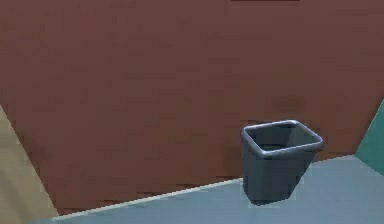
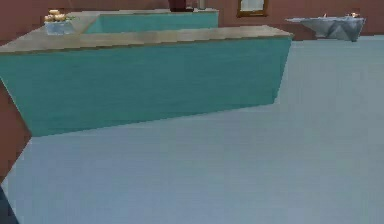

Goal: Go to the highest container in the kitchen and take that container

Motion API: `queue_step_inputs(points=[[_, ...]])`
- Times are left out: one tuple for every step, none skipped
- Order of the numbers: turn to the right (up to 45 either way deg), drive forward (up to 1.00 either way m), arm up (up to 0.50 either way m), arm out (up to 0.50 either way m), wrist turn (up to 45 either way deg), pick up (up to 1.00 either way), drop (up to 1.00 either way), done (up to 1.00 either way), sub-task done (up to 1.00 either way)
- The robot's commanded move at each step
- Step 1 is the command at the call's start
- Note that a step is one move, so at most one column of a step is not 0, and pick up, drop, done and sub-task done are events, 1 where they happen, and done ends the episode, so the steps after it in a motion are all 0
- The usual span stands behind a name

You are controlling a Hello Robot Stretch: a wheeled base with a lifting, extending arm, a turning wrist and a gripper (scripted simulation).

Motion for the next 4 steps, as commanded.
queue_step_inputs(points=[[45.0,0.00,0.00,0.00,0.0,0.00,0.00,0.00,0.00],[6.0,0.00,0.00,0.00,0.0,0.00,0.00,0.00,0.00],[0.0,0.40,0.00,0.00,0.0,0.00,0.00,0.00,0.00],[45.0,0.00,0.00,0.00,0.0,0.00,0.00,0.00,0.00]])
